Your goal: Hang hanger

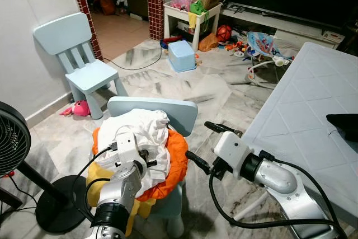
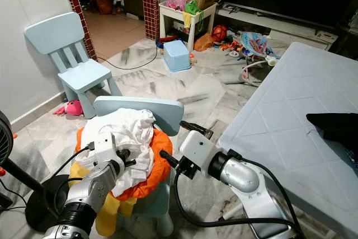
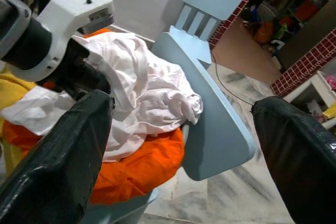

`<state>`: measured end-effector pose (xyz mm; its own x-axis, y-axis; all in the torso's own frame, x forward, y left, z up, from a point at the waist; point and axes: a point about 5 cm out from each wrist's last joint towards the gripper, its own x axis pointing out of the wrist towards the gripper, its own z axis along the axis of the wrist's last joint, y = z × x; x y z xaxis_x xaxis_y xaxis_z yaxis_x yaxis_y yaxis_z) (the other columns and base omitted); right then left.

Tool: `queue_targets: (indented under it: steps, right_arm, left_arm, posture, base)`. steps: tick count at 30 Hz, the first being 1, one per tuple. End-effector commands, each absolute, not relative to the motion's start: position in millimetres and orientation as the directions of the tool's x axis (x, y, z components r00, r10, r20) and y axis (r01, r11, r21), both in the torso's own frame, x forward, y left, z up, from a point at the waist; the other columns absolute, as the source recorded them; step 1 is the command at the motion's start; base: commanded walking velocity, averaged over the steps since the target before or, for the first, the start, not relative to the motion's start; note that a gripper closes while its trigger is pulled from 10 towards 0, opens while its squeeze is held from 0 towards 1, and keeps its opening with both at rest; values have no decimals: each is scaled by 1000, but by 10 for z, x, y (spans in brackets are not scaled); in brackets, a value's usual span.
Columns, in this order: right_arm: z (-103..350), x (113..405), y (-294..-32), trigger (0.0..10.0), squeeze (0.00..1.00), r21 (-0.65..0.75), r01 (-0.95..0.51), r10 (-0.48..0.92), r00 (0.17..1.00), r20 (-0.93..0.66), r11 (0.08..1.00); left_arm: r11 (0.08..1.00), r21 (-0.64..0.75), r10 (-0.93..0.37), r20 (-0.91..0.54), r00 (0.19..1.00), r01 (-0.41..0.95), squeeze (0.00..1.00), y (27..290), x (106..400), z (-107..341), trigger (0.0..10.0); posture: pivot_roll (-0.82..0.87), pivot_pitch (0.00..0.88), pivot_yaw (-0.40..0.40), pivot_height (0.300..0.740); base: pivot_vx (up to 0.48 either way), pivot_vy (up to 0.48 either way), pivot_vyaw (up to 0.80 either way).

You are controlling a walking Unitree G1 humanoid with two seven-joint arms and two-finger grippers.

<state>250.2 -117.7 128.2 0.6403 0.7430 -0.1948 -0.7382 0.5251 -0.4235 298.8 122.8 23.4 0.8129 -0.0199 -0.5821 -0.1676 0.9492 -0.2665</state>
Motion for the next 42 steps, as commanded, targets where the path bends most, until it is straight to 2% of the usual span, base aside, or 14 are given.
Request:
queue_targets:
  steps: [1,10,17,20,22,23,24,29,34,35,36,37,41,42]
  right_arm:
    - [1279,2504,-1221,10000,0,-421,-738,737,644,-204,528]
    - [1251,2524,-1225,10000,0,-427,-740,737,641,-215,520]
    - [1226,2615,-1281,10000,0,-442,-730,726,651,-219,521]
    - [1222,2671,-1269,10000,0,-446,-726,725,655,-213,524]
    - [1220,2738,-1219,10000,0,-451,-722,729,654,-199,525]
    - [1218,2756,-1203,10000,0,-451,-722,731,654,-196,525]
    - [1216,2788,-1177,10000,0,-452,-720,731,655,-191,527]
    - [1211,2854,-1168,10000,0,-436,-695,713,684,-156,572]
    - [1179,3008,-1300,10000,0,-240,-543,548,835,-52,805]
    - [1179,3008,-1300,10000,0,-240,-543,548,835,-52,805]
    - [1160,3027,-1328,10000,0,-195,-503,506,862,-38,842]
    - [1150,3037,-1349,10000,0,-166,-474,476,879,-31,865]
    - [1116,3055,-1409,10000,0,-81,-391,391,920,-14,917]
    - [1095,3060,-1462,10000,0,-19,-326,326,945,-3,945]
  left_arm:
    - [949,-255,8,-571,821,-186,0,1251,2987,276,0]
    - [953,-232,43,-532,846,-194,0,1273,2883,431,0]
    - [972,-229,-51,-448,893,-60,0,1355,2704,790,0]
    - [991,-128,-87,-366,926,42,0,1374,2683,913,0]
    - [985,55,-144,-267,953,164,0,1356,2604,997,0]
    - [977,101,-159,-250,955,189,0,1350,2577,1004,0]
    - [954,215,-163,-211,964,209,0,1371,2538,1002,0]
    - [932,301,-161,-147,976,199,0,1423,2477,1041,0]
    - [888,448,-127,19,992,105,0,1539,2479,1130,39]
    - [888,448,-127,19,992,105,0,1539,2479,1130,39]
    - [879,466,-129,32,991,100,0,1554,2484,1118,2471]
    - [891,446,-106,16,994,88,0,1579,2495,1092,4314]
    - [901,428,-77,4,997,68,0,1616,2522,1040,5059]
    - [917,394,-55,-13,998,55,0,1633,2550,989,10000]
  posture:
    - [-209,0,-8,740]
    - [-185,0,-6,740]
    - [-124,0,-11,740]
    - [-88,0,-11,740]
    - [-68,0,-10,740]
    - [-60,0,-9,740]
    - [-56,0,-9,740]
    - [-47,0,-10,740]
    - [-39,0,3,740]
    - [-39,0,3,740]
    - [-41,0,7,740]
    - [-44,0,12,740]
    - [-44,0,25,740]
    - [-55,0,39,740]
  base:
    - [0,0,0]
    - [0,0,0]
    - [0,0,0]
    - [0,0,0]
    - [0,0,0]
    - [0,0,0]
    - [0,0,0]
    - [0,0,0]
    - [0,0,0]
    - [0,0,0]
    - [0,0,0]
    - [0,0,0]
    - [0,0,0]
    - [0,0,0]
